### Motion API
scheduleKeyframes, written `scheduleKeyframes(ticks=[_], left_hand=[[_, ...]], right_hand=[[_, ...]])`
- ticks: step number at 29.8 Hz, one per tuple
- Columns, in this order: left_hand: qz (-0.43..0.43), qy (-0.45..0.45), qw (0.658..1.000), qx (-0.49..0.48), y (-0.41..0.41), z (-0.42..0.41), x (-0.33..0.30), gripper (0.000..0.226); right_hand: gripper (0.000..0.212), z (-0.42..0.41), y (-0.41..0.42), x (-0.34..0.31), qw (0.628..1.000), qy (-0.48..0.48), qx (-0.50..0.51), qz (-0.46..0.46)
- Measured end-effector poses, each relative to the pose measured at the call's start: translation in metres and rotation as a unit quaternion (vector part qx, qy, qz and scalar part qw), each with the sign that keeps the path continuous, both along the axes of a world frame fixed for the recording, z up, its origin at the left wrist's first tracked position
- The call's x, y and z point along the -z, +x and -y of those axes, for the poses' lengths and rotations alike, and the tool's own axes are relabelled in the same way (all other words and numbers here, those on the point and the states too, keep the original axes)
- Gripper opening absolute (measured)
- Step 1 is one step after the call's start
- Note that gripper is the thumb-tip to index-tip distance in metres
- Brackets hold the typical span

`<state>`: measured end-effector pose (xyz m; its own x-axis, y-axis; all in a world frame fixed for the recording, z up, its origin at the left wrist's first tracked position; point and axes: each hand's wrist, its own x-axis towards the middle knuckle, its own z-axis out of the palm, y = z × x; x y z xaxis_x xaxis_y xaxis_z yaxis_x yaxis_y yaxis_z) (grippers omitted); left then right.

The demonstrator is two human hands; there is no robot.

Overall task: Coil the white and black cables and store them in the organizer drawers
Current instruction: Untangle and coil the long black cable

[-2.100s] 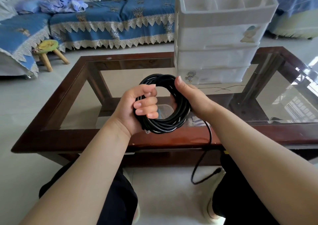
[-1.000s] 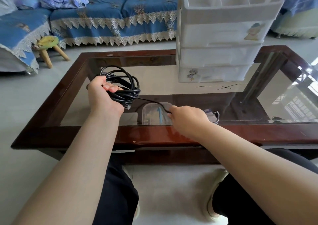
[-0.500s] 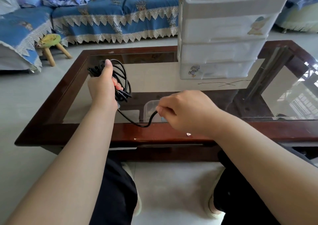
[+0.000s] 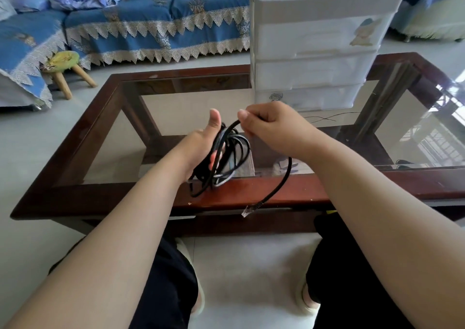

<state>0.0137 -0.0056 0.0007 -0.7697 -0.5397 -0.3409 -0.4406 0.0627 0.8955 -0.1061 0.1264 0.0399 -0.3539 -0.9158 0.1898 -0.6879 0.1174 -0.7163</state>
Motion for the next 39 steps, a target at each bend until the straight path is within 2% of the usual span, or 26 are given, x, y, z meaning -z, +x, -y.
scheduleKeyframes(ticks=[5, 10, 14, 17, 19, 21, 22, 24, 26, 28, 30, 33, 36, 39], left_hand=[[-0.015, 0.161, 0.979, 0.122, 0.001, -0.016, 0.002, 0.081], [-0.070, 0.264, 0.952, 0.139, 0.006, -0.014, 0.002, 0.081], [-0.113, 0.355, 0.909, 0.189, 0.009, -0.013, -0.003, 0.076], [-0.147, 0.411, 0.869, 0.234, 0.012, -0.013, -0.004, 0.054], [-0.173, 0.445, 0.848, 0.232, 0.013, -0.011, -0.005, 0.037], [-0.209, 0.489, 0.816, 0.227, 0.014, -0.007, -0.008, 0.030], [-0.229, 0.509, 0.799, 0.223, 0.014, -0.005, -0.010, 0.030], [-0.265, 0.532, 0.778, 0.202, 0.015, -0.002, -0.013, 0.031], [-0.292, 0.531, 0.777, 0.173, 0.016, 0.004, -0.013, 0.032], [-0.306, 0.534, 0.773, 0.154, 0.017, 0.012, -0.012, 0.034], [-0.304, 0.538, 0.775, 0.130, 0.017, 0.016, -0.012, 0.034], [-0.290, 0.490, 0.818, 0.087, 0.016, 0.015, -0.014, 0.033], [-0.273, 0.446, 0.851, 0.047, 0.016, 0.012, -0.019, 0.036], [-0.262, 0.422, 0.868, 0.022, 0.018, 0.010, -0.022, 0.038]], right_hand=[[0.044, 0.007, -0.018, 0.003, 0.998, 0.006, 0.057, -0.005], [0.044, 0.005, -0.036, 0.005, 0.996, 0.041, 0.074, -0.020], [0.047, 0.012, -0.037, 0.014, 0.993, 0.074, 0.085, -0.041], [0.055, 0.016, -0.039, 0.022, 0.994, 0.073, 0.085, -0.011], [0.061, 0.016, -0.042, 0.027, 0.991, 0.087, 0.089, 0.050], [0.079, 0.017, -0.040, 0.031, 0.973, 0.121, 0.063, 0.188], [0.090, 0.017, -0.038, 0.033, 0.948, 0.133, 0.021, 0.289], [0.098, 0.019, -0.029, 0.039, 0.861, 0.129, -0.088, 0.484], [0.097, 0.019, -0.019, 0.042, 0.784, 0.100, -0.156, 0.592], [0.090, 0.017, -0.012, 0.042, 0.756, 0.064, -0.182, 0.626], [0.086, 0.016, -0.009, 0.039, 0.750, 0.040, -0.190, 0.632], [0.076, 0.016, -0.009, 0.037, 0.752, 0.017, -0.191, 0.631], [0.053, 0.015, -0.006, 0.035, 0.752, -0.016, -0.172, 0.636], [0.033, 0.013, -0.001, 0.031, 0.767, -0.033, -0.129, 0.628]])
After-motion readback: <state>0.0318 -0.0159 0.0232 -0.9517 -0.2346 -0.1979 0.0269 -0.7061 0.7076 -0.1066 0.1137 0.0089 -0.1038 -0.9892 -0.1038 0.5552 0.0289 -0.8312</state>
